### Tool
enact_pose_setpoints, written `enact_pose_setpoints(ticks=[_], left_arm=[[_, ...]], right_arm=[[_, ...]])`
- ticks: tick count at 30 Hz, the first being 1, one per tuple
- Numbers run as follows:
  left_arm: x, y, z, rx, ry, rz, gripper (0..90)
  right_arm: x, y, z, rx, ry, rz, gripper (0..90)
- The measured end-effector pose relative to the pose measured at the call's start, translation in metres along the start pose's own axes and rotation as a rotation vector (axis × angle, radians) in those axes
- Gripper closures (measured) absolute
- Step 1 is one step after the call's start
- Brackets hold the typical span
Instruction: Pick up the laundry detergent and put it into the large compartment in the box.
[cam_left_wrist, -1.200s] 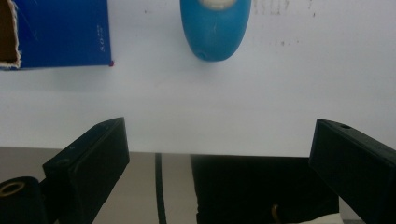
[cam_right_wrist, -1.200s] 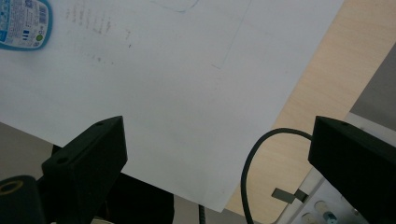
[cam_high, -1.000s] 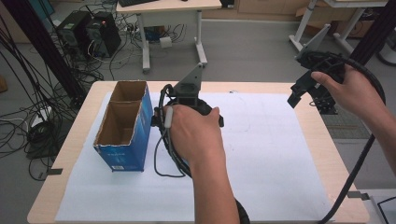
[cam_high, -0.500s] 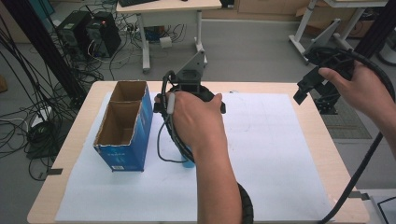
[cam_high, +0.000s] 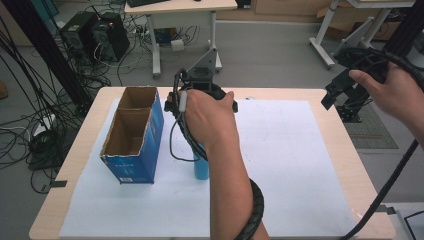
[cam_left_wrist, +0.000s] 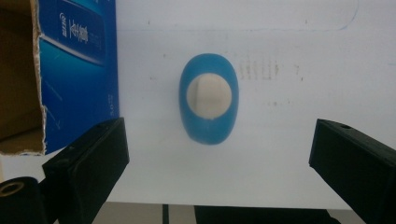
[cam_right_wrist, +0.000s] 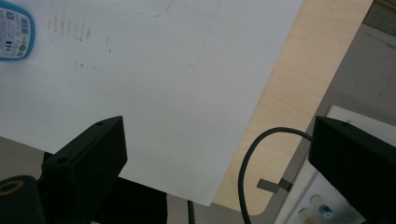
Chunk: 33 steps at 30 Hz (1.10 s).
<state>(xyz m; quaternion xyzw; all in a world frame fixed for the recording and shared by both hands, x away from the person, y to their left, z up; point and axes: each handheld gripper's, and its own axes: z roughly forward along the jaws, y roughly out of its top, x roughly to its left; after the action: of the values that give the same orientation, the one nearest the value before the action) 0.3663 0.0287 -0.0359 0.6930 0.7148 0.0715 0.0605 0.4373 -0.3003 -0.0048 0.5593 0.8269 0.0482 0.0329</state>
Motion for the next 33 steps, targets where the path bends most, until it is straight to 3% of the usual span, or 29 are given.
enact_pose_setpoints(ticks=[7, 22, 33], left_arm=[[-0.001, 0.009, 0.011, 0.012, 0.014, 0.004, 5.1], [0.002, 0.025, 0.040, 0.038, 0.002, 0.002, 5.0], [-0.001, 0.026, 0.053, 0.041, 0.007, 0.003, 5.0]], right_arm=[[0.001, 0.002, 0.000, 0.004, -0.018, 0.005, 4.4], [0.004, 0.017, 0.009, 0.029, -0.032, -0.007, 4.4], [0.002, 0.019, 0.010, 0.031, -0.021, -0.006, 4.3]])
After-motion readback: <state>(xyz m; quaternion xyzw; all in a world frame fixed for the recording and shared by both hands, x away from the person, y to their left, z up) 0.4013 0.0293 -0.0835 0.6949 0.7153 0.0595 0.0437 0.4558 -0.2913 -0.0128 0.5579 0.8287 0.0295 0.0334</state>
